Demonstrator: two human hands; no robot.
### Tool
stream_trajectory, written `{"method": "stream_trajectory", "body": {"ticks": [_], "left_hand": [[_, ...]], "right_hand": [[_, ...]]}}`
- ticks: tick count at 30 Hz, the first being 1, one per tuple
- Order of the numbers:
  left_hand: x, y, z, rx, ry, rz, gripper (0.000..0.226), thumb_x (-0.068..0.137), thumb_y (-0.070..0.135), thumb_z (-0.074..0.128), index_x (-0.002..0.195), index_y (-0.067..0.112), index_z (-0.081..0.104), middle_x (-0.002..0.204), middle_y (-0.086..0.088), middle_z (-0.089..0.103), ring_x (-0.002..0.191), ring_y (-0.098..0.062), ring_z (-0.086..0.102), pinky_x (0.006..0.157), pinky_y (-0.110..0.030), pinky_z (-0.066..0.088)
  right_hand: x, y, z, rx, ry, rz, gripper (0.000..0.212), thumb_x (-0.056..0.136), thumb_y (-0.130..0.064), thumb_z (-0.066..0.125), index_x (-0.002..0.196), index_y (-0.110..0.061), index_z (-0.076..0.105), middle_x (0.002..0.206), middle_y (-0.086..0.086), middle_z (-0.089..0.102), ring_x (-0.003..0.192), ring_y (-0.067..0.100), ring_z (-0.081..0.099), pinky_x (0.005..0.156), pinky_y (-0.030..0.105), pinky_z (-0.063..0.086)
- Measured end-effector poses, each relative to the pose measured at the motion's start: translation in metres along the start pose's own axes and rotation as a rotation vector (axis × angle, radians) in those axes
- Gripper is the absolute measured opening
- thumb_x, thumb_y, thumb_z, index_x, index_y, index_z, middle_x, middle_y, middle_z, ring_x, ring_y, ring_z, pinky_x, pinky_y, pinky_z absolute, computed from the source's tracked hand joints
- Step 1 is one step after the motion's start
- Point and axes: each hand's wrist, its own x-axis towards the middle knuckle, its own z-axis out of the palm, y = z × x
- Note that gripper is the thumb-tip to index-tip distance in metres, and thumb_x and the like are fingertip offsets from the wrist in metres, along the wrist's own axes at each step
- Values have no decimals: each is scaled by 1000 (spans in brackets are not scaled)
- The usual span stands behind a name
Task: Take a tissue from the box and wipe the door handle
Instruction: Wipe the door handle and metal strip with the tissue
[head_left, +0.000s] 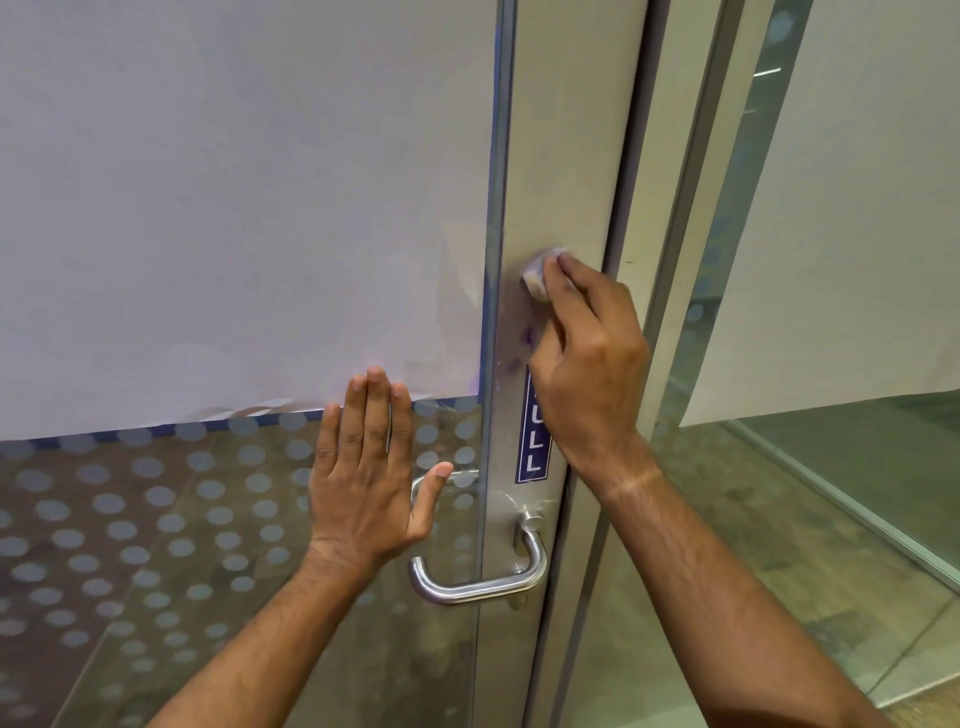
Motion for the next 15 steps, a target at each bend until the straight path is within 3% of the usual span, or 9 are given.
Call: {"method": "stream_trajectory", "body": {"ticks": [8, 12, 15], "left_hand": [[0, 0, -2, -8, -22, -6, 91, 94, 56, 38, 157, 3, -1, 166, -13, -14, 155, -28, -9, 125, -44, -4], [1, 1, -4, -10, -23, -8, 90, 95, 56, 36, 157, 3, -1, 166, -14, -14, 155, -29, -9, 126, -44, -4], [0, 1, -4, -8, -23, -4, 90, 95, 56, 36, 157, 2, -1, 166, -14, -14, 155, -29, -9, 126, -44, -4]], "right_hand": [[-16, -3, 6, -65, -33, -217, 30, 100, -11, 45, 112, 3, 70, 110, 16, 70, 100, 30, 66, 92, 35, 54], [-16, 4, -1, -67, -64, -148, 31, 93, -5, 47, 114, 3, 68, 110, 18, 69, 99, 32, 66, 84, 36, 57], [-6, -3, 4, -50, -23, -91, 32, 96, -10, 46, 116, 3, 67, 112, 19, 68, 102, 31, 64, 89, 33, 55]]}}
